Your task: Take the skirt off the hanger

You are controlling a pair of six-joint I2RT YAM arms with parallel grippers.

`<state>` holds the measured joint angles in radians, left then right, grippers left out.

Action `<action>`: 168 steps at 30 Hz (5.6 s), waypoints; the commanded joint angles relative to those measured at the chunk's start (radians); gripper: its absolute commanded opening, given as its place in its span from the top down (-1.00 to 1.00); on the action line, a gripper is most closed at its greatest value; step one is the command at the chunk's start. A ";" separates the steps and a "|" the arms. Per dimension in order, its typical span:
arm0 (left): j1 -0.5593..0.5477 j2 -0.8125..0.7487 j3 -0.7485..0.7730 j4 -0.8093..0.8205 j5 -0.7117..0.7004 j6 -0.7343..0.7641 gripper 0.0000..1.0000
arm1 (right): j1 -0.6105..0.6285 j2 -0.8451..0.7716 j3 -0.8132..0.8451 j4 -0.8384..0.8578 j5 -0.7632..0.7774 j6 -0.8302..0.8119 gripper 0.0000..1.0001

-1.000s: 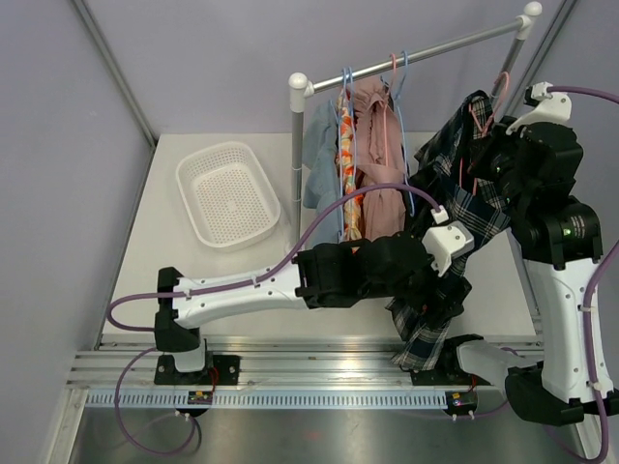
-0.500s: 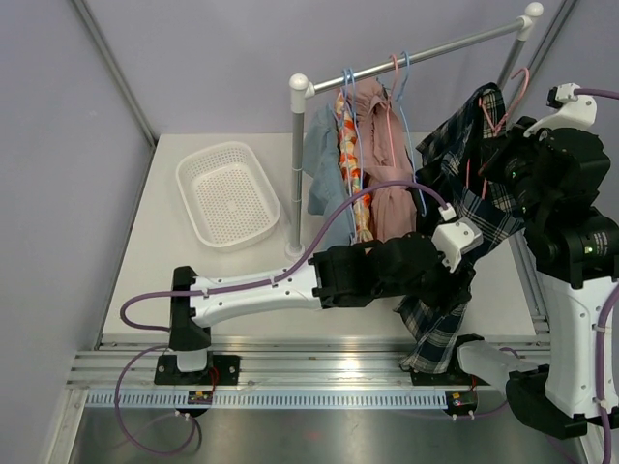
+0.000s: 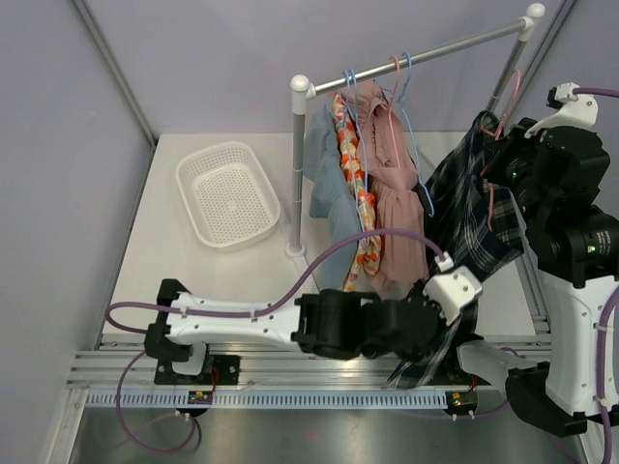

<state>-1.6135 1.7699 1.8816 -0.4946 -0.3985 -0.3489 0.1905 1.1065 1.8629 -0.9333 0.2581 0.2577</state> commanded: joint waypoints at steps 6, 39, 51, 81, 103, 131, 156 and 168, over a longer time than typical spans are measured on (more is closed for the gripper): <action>-0.345 -0.119 -0.102 -0.151 -0.290 -0.058 1.00 | 0.001 0.088 0.056 0.159 0.133 -0.043 1.00; -0.221 -0.214 -0.558 -0.261 -0.266 -0.589 1.00 | 0.000 0.196 0.249 0.128 -0.046 -0.014 1.00; -0.413 -0.273 -0.763 -0.467 -0.325 -0.966 1.00 | 0.000 0.572 0.527 0.165 -0.075 -0.026 1.00; 0.716 -0.586 -0.075 -0.243 -0.218 0.306 1.00 | 0.000 0.052 -0.166 0.245 0.046 -0.026 -0.99; 1.451 0.056 0.088 -0.050 0.107 0.144 -0.26 | 0.000 -0.172 -0.400 0.287 -0.143 0.055 -0.99; 1.389 -0.955 -0.849 -0.130 0.176 0.036 -0.98 | 0.007 0.311 -0.077 0.403 -0.372 0.092 1.00; 0.334 -0.150 0.112 -0.022 0.217 0.214 -0.98 | 0.007 0.067 0.068 0.099 -0.188 -0.025 1.00; 0.290 -0.069 -0.009 0.225 0.343 0.151 -0.98 | 0.007 -0.036 0.127 -0.025 -0.253 0.020 1.00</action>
<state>-1.3235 1.7073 1.8744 -0.4145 -0.1169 -0.1776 0.1955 1.1000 1.9289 -1.0065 0.0345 0.2558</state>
